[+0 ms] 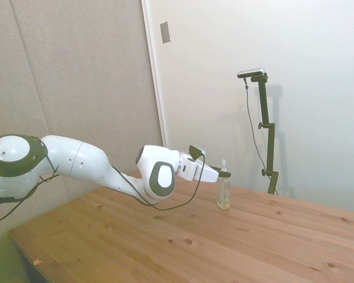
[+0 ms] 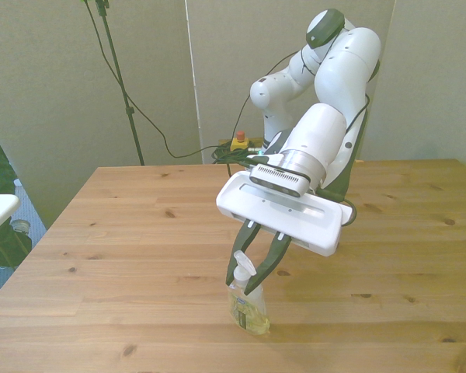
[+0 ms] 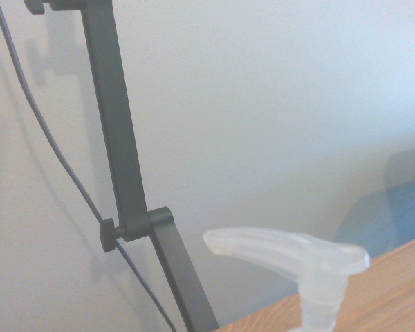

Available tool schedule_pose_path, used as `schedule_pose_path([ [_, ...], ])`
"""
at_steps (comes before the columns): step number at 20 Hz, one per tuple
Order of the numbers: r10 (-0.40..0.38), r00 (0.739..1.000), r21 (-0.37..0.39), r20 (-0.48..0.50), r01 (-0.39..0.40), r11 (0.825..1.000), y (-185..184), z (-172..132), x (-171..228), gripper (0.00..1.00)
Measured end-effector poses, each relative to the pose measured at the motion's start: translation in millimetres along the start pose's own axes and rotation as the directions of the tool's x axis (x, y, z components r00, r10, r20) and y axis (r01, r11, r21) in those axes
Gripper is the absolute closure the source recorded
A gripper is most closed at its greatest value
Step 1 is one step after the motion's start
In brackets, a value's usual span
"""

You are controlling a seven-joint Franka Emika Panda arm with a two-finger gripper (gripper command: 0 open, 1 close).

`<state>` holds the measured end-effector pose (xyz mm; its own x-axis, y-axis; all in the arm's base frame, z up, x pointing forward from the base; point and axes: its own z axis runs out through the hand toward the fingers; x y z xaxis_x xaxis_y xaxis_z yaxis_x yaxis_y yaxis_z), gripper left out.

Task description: Stand the sanitizer

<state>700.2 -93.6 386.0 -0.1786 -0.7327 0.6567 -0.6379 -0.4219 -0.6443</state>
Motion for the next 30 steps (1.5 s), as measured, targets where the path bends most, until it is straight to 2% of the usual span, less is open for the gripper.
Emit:
schedule_pose_path([
  [10,-0.01,1.0,-0.008,0.027,0.01,1.0,2.1,-5.8,2.9,0.0],
  [15,0.003,0.993,-0.035,0.117,0.001,0.999,-1.8,-33.8,26.3,0.0],
  [20,-0.001,0.968,-0.093,0.249,0.024,0.995,-2.9,-64.1,50.7,0.0],
  [22,-0.006,0.95,-0.116,0.311,0.044,0.992,-3.1,-75.7,58.2,0.0],
  [24,-0.019,0.921,-0.138,0.389,0.078,0.987,-5.1,-87.7,62.5,0.0],
  [27,-0.064,0.859,-0.154,0.509,0.164,0.974,-10.7,-102.9,53.1,0.0],
  [30,-0.117,0.782,-0.155,0.613,0.265,0.952,-15.2,-111.9,22.5,0.0],
])
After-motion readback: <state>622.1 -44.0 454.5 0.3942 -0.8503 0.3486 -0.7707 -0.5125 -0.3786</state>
